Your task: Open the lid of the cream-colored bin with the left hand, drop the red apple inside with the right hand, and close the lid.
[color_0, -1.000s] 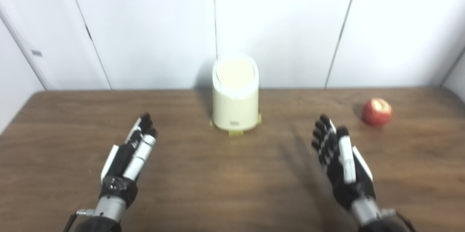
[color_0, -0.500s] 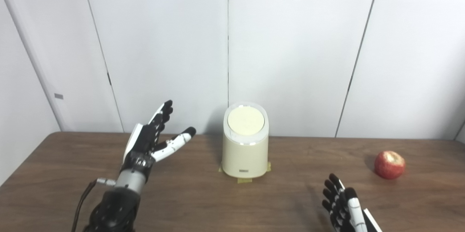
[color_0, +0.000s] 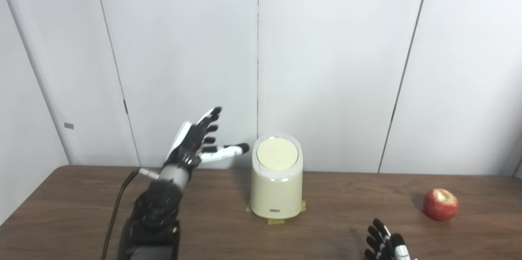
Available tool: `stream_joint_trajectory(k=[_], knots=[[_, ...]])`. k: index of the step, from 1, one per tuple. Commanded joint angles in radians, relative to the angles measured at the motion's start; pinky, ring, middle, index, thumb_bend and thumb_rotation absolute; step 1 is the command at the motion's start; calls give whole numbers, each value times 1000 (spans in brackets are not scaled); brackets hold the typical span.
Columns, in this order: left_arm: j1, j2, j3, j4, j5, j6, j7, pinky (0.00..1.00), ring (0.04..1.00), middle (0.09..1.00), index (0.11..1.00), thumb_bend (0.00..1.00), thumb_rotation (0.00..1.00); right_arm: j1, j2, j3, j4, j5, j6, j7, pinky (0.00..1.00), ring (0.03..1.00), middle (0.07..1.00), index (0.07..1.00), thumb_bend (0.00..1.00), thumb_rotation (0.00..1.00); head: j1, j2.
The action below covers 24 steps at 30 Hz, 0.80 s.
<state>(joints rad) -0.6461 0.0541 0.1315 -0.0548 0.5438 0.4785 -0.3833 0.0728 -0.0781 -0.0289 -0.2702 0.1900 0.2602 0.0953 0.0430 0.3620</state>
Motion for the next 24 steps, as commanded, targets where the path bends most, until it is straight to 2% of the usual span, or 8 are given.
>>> stream_joint_trajectory(k=[1,7,10,15,19,21,24], knots=[[-77,-8,-1,32,45,-9,-18,830,925,965,963,846,163,-9,-7,-2,-40,10,-35,15,985,1000,996,1000,515,1000,1,2],[-159,-38,7,154,112,-9,-28,776,908,967,966,842,144,-1,-8,1,-55,5,-28,12,999,1000,1000,1000,516,1000,2,22],[-201,-53,20,218,114,-9,-29,815,916,965,968,828,130,2,-6,-1,-64,8,-19,10,1000,1000,1000,1000,517,1000,5,29],[-266,-56,-8,330,137,-9,8,851,932,961,954,831,97,3,-2,1,-74,2,-9,3,1000,1000,996,1000,523,1000,5,44],[-310,-44,-62,421,126,-9,70,871,945,955,946,840,25,3,4,4,-81,-1,-6,-1,995,1000,991,1000,520,1000,1,53],[-324,-33,-93,449,116,-10,93,899,961,951,948,833,26,4,6,6,-87,-10,-4,-6,981,999,986,1000,523,1000,0,56],[-342,-18,-140,483,105,-10,126,877,962,963,939,841,5,5,10,10,-94,-23,1,-14,955,988,975,1000,521,1000,-2,63]])
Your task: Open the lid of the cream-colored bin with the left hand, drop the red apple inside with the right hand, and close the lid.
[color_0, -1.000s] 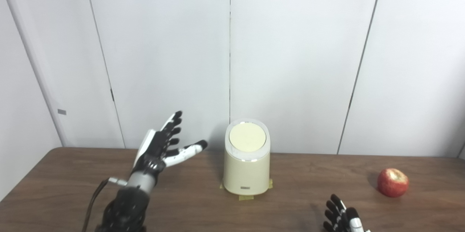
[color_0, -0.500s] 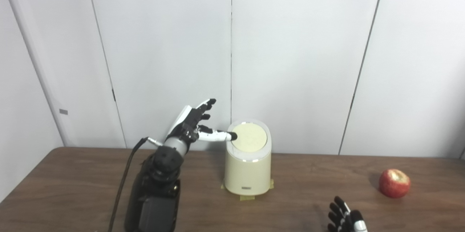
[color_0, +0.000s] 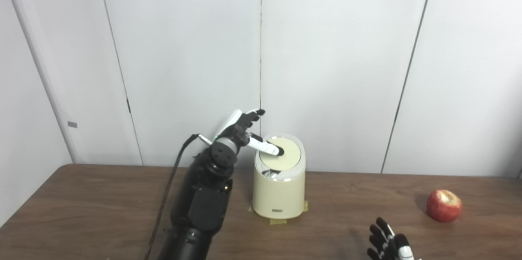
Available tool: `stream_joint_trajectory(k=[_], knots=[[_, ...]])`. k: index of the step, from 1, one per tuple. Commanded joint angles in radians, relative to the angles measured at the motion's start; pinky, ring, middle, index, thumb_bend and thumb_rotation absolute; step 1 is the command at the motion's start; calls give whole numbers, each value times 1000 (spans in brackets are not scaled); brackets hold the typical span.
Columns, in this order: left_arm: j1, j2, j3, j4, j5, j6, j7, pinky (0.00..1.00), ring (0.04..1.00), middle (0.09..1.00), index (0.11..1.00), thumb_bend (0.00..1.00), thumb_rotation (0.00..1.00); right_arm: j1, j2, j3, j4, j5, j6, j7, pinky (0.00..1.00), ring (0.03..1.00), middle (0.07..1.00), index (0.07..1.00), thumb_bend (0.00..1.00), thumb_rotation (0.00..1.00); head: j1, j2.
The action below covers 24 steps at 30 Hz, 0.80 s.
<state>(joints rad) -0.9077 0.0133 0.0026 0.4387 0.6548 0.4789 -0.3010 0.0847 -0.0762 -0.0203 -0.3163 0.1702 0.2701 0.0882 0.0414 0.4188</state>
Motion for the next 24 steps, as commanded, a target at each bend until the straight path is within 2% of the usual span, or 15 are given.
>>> stream_joint_trajectory(k=[1,3,6,9,10,12,13,15,24], knots=[[-88,28,-28,2,-5,-11,54,869,958,966,935,845,3,-8,10,2,-49,-4,-7,-8,953,986,974,1000,517,1000,-2,7],[-102,42,-61,21,-2,-10,70,851,946,974,925,852,0,-9,13,5,-53,-6,-5,-10,951,986,973,1000,511,1000,-6,11],[-128,72,-128,44,18,-12,79,774,869,919,900,870,0,-9,17,10,-60,-8,4,-14,939,985,970,999,502,1000,-11,16],[-165,118,-232,61,75,-14,54,815,913,931,898,875,0,-8,18,14,-68,-13,12,-21,932,984,966,995,520,993,-10,21],[-178,129,-263,66,101,-12,44,864,941,944,895,881,0,-8,18,15,-67,-14,12,-22,926,982,964,993,528,989,-10,22],[-201,142,-302,74,136,-9,30,901,962,954,894,881,0,-9,20,14,-66,-12,14,-23,924,982,964,995,530,990,-10,23],[-211,146,-316,79,147,-9,27,874,924,937,886,878,0,-9,22,13,-66,-10,16,-24,926,981,962,993,529,980,-10,23],[-227,150,-334,85,159,-10,22,857,908,932,879,878,0,-10,26,12,-65,-10,21,-26,928,981,962,993,529,972,-12,24],[-253,144,-370,109,164,-11,32,806,901,937,882,874,0,-17,33,18,-69,-32,28,-32,903,962,950,971,525,971,-23,32]])
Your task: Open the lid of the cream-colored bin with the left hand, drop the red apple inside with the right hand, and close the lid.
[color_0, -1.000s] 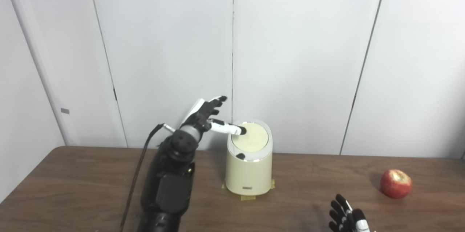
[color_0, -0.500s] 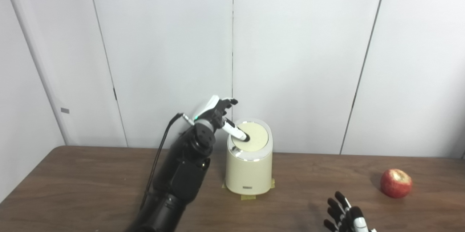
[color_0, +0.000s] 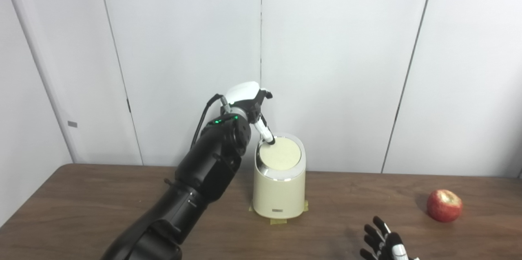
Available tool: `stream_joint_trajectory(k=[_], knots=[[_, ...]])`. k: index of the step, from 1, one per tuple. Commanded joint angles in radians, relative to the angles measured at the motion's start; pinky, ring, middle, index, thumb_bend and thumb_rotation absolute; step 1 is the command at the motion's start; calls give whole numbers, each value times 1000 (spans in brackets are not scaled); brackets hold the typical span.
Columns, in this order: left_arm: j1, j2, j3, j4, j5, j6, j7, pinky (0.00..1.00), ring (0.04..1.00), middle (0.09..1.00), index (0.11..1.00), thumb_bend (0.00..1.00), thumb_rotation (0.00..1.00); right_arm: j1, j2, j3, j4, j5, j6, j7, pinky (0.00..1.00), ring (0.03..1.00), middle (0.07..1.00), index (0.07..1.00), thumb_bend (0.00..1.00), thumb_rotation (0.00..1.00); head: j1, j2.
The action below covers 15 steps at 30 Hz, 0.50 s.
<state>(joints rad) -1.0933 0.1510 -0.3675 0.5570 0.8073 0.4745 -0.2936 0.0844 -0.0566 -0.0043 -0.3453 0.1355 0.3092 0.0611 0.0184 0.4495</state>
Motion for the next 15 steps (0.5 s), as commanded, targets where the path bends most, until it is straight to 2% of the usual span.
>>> stream_joint_trajectory(k=[1,5,10,15], knots=[[-66,6,-3,-9,6,-8,30,819,912,945,884,873,0,-17,15,2,-41,3,-10,-5,903,960,949,970,526,966,-1,2],[-56,2,-5,-18,-14,-10,43,839,920,942,875,877,0,-18,19,1,-45,4,-10,-5,898,961,950,974,532,948,-6,6],[-55,-15,4,-28,2,-5,23,836,911,939,882,875,0,-17,19,0,-52,-4,-6,-8,886,955,945,976,552,928,-6,16],[-54,-8,-13,-53,14,-5,3,845,932,948,891,876,0,-21,16,-2,-52,0,2,-8,886,952,941,975,553,910,-8,21]])
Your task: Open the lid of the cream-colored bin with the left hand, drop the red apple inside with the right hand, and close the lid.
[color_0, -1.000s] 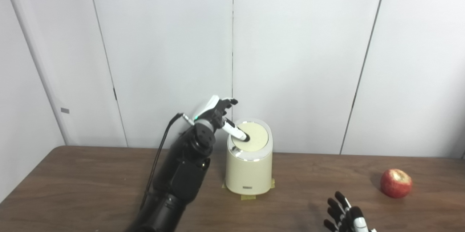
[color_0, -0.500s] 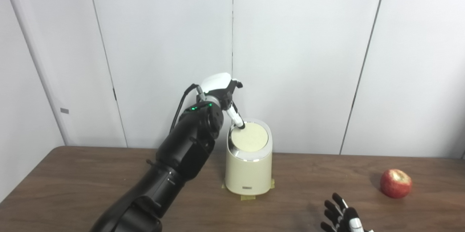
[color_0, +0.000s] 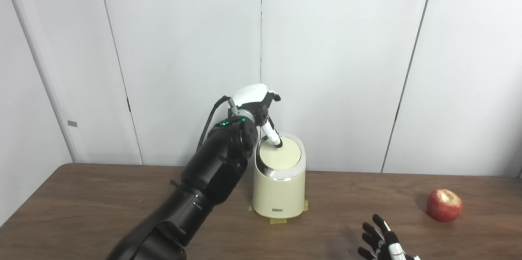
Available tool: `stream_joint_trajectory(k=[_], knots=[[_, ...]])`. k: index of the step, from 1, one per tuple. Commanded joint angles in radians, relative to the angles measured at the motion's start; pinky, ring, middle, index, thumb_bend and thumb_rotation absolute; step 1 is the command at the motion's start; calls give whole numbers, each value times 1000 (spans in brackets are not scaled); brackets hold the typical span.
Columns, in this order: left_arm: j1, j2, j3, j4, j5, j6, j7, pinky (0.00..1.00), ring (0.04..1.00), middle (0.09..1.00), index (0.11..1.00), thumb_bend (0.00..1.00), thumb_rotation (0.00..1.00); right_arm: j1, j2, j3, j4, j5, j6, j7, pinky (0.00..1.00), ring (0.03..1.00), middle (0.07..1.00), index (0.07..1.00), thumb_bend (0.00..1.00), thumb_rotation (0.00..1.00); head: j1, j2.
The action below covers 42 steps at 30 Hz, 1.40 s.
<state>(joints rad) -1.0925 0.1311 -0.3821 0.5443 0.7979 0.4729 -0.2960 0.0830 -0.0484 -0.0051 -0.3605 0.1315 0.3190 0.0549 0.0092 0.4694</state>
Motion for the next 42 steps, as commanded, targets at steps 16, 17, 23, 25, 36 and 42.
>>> stream_joint_trajectory(k=[16,17,23,25,36,42], knots=[[-20,59,-130,-75,98,-29,12,931,931,925,897,879,0,-24,7,4,-59,-13,29,-10,865,939,931,959,535,893,0,31],[-17,59,-132,-75,99,-33,13,939,933,925,897,878,0,-25,7,4,-60,-14,31,-11,864,939,931,959,534,893,0,31],[-12,60,-140,-72,100,-41,10,950,963,936,895,880,0,-28,8,2,-64,-12,44,-9,869,943,935,964,518,898,0,34],[-10,60,-143,-77,97,-44,4,924,956,931,887,878,0,-31,10,3,-65,-13,47,-9,867,941,934,963,517,898,0,35],[0,39,-165,-71,101,-50,2,897,908,901,880,891,6,-30,21,3,-78,-19,56,-14,872,942,932,959,496,891,-8,40],[6,29,-195,-56,119,-63,-6,909,914,899,882,910,2,-30,24,1,-87,-21,67,-20,873,942,934,964,497,890,-14,47]])
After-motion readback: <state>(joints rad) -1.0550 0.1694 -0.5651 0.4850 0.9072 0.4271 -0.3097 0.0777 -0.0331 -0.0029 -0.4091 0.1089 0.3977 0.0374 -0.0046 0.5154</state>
